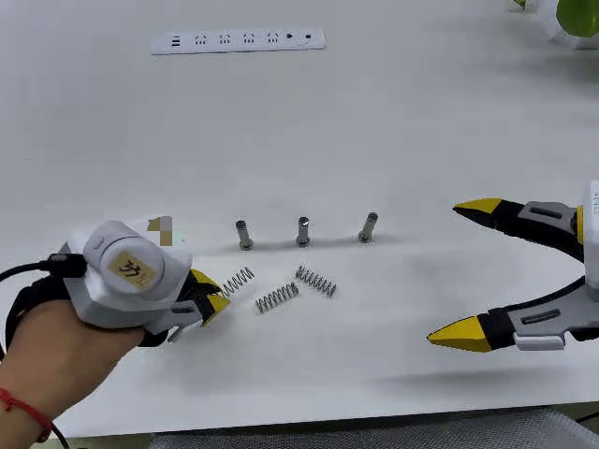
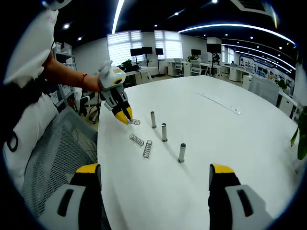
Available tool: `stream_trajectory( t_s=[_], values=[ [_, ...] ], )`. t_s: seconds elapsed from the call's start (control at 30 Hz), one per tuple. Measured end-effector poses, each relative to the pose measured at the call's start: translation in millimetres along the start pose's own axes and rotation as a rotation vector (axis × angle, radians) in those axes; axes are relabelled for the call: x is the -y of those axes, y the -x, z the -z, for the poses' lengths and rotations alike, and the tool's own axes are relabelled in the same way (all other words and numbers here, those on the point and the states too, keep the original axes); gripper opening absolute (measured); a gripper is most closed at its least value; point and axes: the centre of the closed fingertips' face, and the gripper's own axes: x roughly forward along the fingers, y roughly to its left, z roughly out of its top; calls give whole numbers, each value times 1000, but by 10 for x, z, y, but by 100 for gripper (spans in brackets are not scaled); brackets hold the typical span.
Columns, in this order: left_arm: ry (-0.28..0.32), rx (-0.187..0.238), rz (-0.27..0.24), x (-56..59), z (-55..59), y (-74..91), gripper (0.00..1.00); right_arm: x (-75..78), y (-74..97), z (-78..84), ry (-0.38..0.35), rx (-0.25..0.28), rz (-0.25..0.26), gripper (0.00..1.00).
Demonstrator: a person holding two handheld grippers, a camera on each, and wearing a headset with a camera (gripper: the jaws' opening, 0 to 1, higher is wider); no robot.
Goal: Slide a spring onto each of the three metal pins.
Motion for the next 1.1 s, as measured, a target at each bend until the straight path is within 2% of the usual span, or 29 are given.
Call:
stream_trajectory(
  t_s=[0.1,0.17,0.27,0.37,0.47,0.5,0.6,0.67,0.73,0.83,0.87,0.97,1.0,1.03,1.1],
  values=[
    [13,75,11,48,-154,82,10,-8,-15,-140,13,16,-12,92],
    [31,103,10,61,-214,121,10,-26,-27,-235,20,30,-18,91],
    [49,168,19,105,-352,183,10,-44,-54,-398,22,57,-31,89],
    [48,220,29,145,-465,226,10,-97,-95,-544,2,78,-42,85],
    [76,285,42,198,-615,278,10,-138,-138,-728,-34,133,-49,81],
    [83,314,50,226,-683,299,10,-151,-159,-795,-64,149,-50,79],
    [91,347,60,270,-779,332,10,-206,-228,-983,-142,210,-57,69],
    [92,366,65,293,-835,345,10,-234,-284,-1048,-202,229,-62,62],
    [95,392,74,321,-906,362,10,-280,-363,-1152,-263,277,-73,55],
    [105,427,87,356,-1000,389,10,-330,-496,-1185,-369,299,-81,45],
    [107,441,91,372,-1038,402,10,-327,-548,-1203,-391,315,-70,42],
    [109,462,97,387,-1096,418,10,-334,-644,-1190,-439,318,-67,32],
    [110,467,98,391,-1112,422,10,-327,-656,-1204,-458,331,-62,30],
    [113,474,101,397,-1132,429,10,-322,-664,-1237,-508,359,-72,30],
    [116,484,104,401,-1154,437,10,-322,-673,-1246,-566,372,-91,29]
  ],
)
